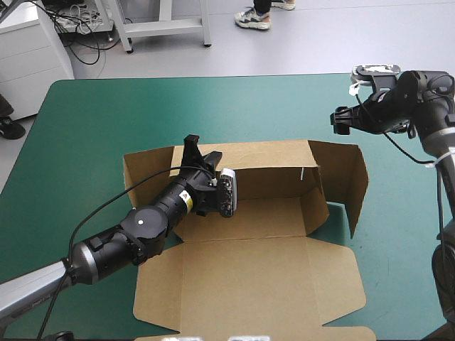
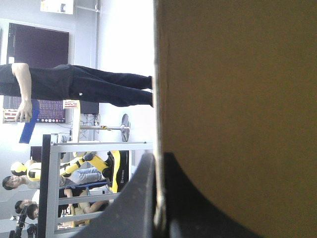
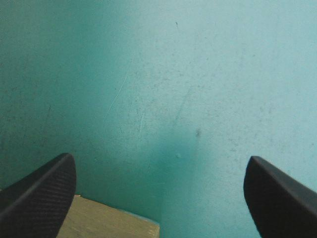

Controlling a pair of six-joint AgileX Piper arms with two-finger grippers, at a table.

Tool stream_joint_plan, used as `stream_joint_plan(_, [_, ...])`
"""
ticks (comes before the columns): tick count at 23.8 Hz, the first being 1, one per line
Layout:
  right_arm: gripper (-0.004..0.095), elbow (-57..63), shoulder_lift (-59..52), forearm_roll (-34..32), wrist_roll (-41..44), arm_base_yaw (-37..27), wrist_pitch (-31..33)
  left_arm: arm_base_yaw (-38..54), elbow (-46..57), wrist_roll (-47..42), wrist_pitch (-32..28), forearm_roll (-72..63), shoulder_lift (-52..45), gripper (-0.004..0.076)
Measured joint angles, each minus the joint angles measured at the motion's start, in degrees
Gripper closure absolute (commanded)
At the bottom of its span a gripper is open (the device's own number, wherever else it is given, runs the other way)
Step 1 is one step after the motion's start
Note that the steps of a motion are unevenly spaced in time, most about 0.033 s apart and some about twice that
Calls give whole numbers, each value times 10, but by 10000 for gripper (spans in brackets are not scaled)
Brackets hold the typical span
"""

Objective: Fold the box

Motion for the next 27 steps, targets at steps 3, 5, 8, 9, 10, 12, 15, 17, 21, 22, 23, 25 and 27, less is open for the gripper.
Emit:
stream_joint_plan(3, [79,0,12,18,0,-9,2,-4,3,-1,1,0,0,756])
stream_joint_plan(5, [79,0,17,23,-2,-12,6,-5,4,-1,1,0,0,756])
stream_joint_plan(8, [79,0,22,24,-6,-15,23,-5,4,-2,4,0,0,756])
stream_joint_plan(9, [79,0,23,23,-7,-15,35,-5,4,-2,6,0,0,756])
stream_joint_plan(10, [79,0,25,23,-7,-15,48,-5,4,-2,9,0,0,756])
stream_joint_plan(12, [86,0,25,29,-11,-15,61,-5,4,-2,14,0,0,756])
stream_joint_plan(15, [109,20,22,41,-21,-15,61,-5,4,-2,17,0,0,756])
stream_joint_plan(17, [121,43,16,42,-27,-15,61,-5,4,-2,18,0,0,756])
stream_joint_plan(21, [122,95,-5,41,-46,-15,61,-5,4,-2,22,0,0,756])
stream_joint_plan(22, [123,106,-13,41,-50,-15,61,-5,4,-2,23,0,0,756])
stream_joint_plan(23, [124,125,-31,41,-58,-15,61,-5,4,-2,25,0,0,756])
stream_joint_plan(25, [124,148,-59,51,-75,-15,54,-5,4,-2,26,0,0,756])
stream_joint_plan(27, [124,169,-84,66,-97,-15,38,-5,4,-2,27,-1,0,756])
